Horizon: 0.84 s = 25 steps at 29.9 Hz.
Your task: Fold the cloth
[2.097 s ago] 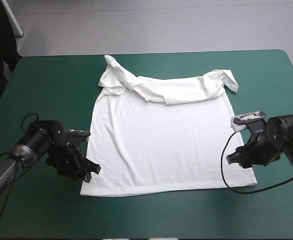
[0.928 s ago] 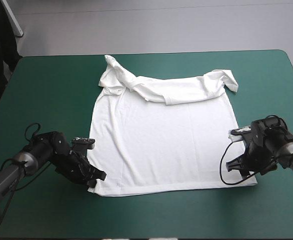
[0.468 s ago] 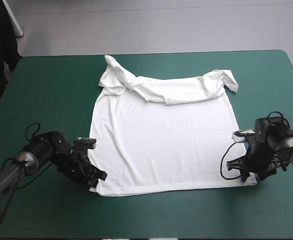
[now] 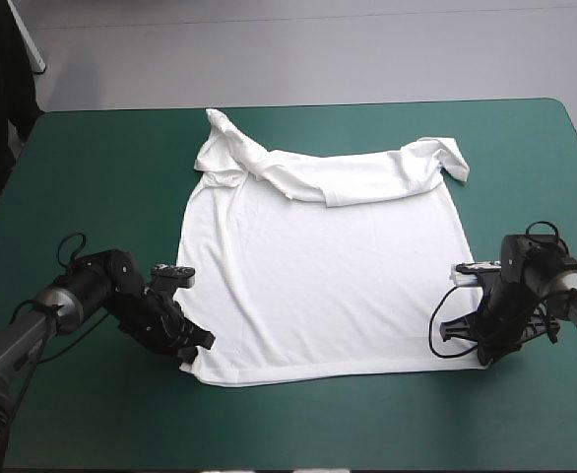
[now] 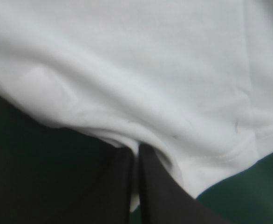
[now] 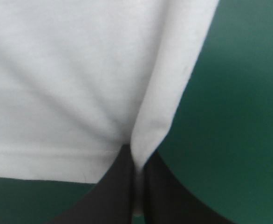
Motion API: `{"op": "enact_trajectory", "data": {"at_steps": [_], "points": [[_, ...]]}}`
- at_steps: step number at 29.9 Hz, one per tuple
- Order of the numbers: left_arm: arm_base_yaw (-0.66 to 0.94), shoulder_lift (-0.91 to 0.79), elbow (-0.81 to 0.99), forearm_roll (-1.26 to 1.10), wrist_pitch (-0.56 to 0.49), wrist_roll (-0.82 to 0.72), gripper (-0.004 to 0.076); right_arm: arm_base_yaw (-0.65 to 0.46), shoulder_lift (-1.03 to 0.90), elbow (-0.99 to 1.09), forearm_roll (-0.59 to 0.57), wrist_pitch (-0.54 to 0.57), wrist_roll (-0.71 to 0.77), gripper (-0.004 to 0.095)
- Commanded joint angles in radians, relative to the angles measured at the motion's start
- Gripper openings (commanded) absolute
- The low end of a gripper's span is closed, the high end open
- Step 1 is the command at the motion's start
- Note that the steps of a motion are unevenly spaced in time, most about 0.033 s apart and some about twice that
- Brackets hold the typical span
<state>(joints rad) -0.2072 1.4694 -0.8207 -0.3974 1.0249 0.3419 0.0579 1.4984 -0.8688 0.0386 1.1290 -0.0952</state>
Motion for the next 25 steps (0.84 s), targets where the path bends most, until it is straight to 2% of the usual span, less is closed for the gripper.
{"op": "enact_trajectory", "data": {"at_steps": [1,7,12,17,21,25], "points": [[-0.005,-0.042,-0.074,-0.024,0.044,0.003,-0.0009,-0.006,-0.027,-0.014,0.020,0.005,-0.019,-0.0019],[-0.005,-0.163,-0.213,-0.020,0.131,-0.018,-0.0009,-0.006,-0.156,-0.178,0.020,0.031,-0.004,-0.0019],[-0.005,-0.257,-0.439,0.009,0.202,-0.033,-0.0009,-0.006,-0.219,-0.462,0.052,0.083,0.015,-0.0019],[-0.005,-0.280,-0.689,0.011,0.257,-0.049,-0.0009,-0.006,-0.242,-0.765,0.109,0.088,0.026,-0.0019],[-0.005,-0.280,-0.887,-0.002,0.260,-0.052,-0.0009,-0.002,-0.252,-1.005,0.135,0.088,0.026,-0.0018],[-0.005,-0.278,-1.073,-0.023,0.184,-0.021,-0.0009,-0.002,-0.253,-1.200,0.135,0.050,0.026,-0.0018]]}}
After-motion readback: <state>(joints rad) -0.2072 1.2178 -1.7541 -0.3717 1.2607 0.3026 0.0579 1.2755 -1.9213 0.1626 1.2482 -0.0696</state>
